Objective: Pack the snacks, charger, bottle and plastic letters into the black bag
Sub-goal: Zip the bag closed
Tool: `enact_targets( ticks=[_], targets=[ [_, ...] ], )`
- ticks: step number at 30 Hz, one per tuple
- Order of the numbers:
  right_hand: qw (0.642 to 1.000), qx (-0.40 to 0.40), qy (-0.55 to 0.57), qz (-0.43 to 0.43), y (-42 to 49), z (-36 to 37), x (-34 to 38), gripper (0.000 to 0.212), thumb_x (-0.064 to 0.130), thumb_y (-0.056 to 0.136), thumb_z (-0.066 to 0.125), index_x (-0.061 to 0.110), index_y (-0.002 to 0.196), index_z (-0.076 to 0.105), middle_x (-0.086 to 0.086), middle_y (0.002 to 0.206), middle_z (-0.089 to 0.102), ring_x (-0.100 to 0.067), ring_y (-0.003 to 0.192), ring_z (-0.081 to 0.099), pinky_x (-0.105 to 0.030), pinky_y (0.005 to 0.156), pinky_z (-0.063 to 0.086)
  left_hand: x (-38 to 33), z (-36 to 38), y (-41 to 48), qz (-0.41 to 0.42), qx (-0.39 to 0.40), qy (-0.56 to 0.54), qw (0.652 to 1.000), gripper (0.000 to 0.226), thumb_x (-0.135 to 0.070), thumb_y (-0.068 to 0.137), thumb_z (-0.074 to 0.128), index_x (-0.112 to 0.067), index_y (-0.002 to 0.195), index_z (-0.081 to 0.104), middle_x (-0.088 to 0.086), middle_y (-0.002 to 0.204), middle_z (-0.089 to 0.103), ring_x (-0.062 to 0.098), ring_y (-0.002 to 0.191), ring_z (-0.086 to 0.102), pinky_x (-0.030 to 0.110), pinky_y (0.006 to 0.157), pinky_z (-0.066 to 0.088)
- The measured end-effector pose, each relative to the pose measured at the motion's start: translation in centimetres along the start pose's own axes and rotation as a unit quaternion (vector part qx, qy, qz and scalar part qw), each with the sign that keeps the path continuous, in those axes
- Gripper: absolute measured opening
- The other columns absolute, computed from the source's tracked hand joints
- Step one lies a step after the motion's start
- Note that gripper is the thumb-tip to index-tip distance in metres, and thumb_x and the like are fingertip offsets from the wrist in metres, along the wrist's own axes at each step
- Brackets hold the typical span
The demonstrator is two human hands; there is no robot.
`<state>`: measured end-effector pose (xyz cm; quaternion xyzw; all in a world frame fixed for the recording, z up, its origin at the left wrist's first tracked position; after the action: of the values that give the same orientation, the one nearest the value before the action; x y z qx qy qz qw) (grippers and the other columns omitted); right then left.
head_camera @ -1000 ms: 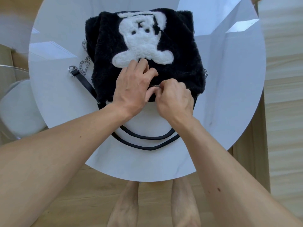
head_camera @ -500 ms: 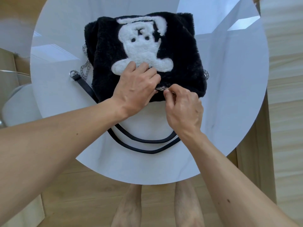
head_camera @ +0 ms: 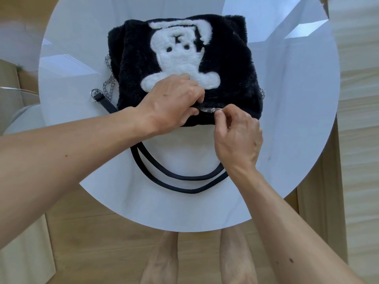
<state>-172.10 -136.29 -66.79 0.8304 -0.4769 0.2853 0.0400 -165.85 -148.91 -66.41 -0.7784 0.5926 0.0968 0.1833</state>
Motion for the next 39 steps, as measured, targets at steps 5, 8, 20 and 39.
enact_targets(
  ticks=[5, 8, 20, 39],
  targets=[
    [0.995, 0.063, 0.036, -0.074, -3.2, 3.3, 4.6, 0.027, 0.031, 0.101, 0.049, 0.015, 0.08, 0.054, -0.002, 0.064, 0.06, -0.027, 0.058, 0.049, -0.036, 0.053, 0.025, 2.5, -0.4, -0.6, -0.041, 0.077, -0.144, 0.986, 0.029, 0.002, 0.084, 0.059, -0.016, 0.104, 0.067, -0.008, 0.091, 0.062, 0.005, 0.078, 0.053, 0.012, 0.07, 0.037],
    [0.992, 0.093, 0.035, -0.074, -3.7, 5.5, 6.4, 0.027, 0.033, 0.104, 0.044, 0.015, 0.086, 0.056, -0.003, 0.07, 0.065, -0.026, 0.06, 0.046, -0.034, 0.057, 0.027, 3.0, -0.5, -1.1, -0.041, 0.116, -0.141, 0.982, 0.043, 0.011, 0.077, 0.053, -0.016, 0.108, 0.068, -0.006, 0.093, 0.062, 0.007, 0.079, 0.055, 0.01, 0.069, 0.039],
    [0.997, 0.024, 0.045, -0.06, -3.3, 1.8, 3.2, 0.026, 0.035, 0.098, 0.052, 0.019, 0.082, 0.066, 0.004, 0.069, 0.058, -0.023, 0.067, 0.056, -0.037, 0.055, 0.042, 0.2, -0.4, -2.8, -0.012, -0.009, -0.029, 0.999, 0.031, 0.008, 0.076, 0.058, -0.006, 0.103, 0.057, 0.009, 0.097, 0.055, 0.026, 0.087, 0.053, 0.041, 0.07, 0.048],
    [0.997, -0.075, -0.016, -0.014, -2.0, -1.5, -0.6, 0.027, 0.033, 0.094, 0.055, 0.021, 0.072, 0.065, 0.006, 0.083, 0.05, -0.018, 0.082, 0.051, -0.033, 0.076, 0.032, 2.0, -0.9, -2.1, -0.043, 0.037, -0.045, 0.997, 0.031, 0.004, 0.071, 0.057, -0.015, 0.096, 0.061, -0.002, 0.086, 0.057, 0.023, 0.077, 0.052, 0.043, 0.077, 0.047]
  ],
)
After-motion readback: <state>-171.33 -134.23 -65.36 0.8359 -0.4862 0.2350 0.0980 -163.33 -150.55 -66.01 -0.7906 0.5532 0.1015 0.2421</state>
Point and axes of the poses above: each hand's wrist, its own y-axis towards the middle knuckle, its own z-axis out of the palm, x = y × z, the point moved 9 cm from there along y, towards the middle knuckle
